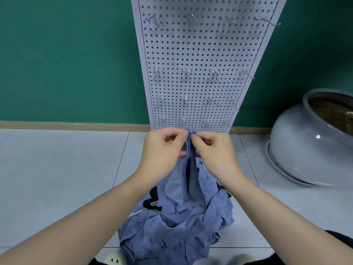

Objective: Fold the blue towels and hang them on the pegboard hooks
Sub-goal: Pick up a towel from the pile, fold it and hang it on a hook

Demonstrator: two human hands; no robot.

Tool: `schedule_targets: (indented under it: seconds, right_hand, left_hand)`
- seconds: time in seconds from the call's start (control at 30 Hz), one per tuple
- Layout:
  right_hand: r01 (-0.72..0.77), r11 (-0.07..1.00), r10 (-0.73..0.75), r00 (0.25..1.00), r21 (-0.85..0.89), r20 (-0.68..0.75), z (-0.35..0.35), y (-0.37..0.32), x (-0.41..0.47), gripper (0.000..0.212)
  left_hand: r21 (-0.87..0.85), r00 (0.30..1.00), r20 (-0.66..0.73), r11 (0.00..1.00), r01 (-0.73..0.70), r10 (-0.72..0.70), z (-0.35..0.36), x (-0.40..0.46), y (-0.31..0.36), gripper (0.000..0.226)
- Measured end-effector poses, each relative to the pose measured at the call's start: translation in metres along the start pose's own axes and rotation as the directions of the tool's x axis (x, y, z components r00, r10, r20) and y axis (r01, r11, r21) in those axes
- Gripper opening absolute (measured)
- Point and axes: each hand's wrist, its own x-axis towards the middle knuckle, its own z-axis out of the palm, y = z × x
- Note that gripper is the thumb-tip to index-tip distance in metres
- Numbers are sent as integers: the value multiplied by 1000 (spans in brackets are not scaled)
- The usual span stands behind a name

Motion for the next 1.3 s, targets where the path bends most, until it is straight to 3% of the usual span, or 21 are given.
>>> schedule_targets:
  seconds: [0.17,0.37,0.5,0.6,0.67,0.77,0.9,1.1,1.23,1.3]
  right_hand:
    - [67,998,-66,998,17,-19,-5,-6,1,21]
    - [146,986,-148,989,78,16,-10,-15,-4,25]
    - [164,979,-172,983,121,56,-7,-16,-7,21]
    - [167,981,-174,983,102,63,-8,-17,-4,28]
    - [175,980,-182,981,94,67,-11,-19,-3,30]
    - [199,974,-206,977,107,60,-13,-22,-4,28]
    - [211,977,-211,977,18,28,-18,-19,1,35]
    - [264,948,-277,959,-178,-51,-23,-13,7,43]
    - [260,936,-298,944,-238,-143,-23,-6,13,42]
    - [242,937,-290,941,-252,-175,-25,-4,16,43]
  left_hand:
    - [-52,996,61,997,-55,58,-1,0,3,23]
    - [45,975,17,974,-222,221,-5,2,3,15]
    - [301,930,-31,891,-340,365,-6,3,0,19]
    - [393,910,14,835,-385,414,-11,7,0,25]
    - [391,923,112,837,-382,369,-17,11,3,34]
    - [385,929,279,858,-340,243,-26,17,10,25]
    - [437,904,421,855,-280,81,-37,24,12,42]
    - [407,867,497,891,-202,-31,-47,31,12,24]
    - [542,824,554,803,-247,-120,-49,32,1,20]
    - [558,849,518,793,-245,-101,-50,32,0,22]
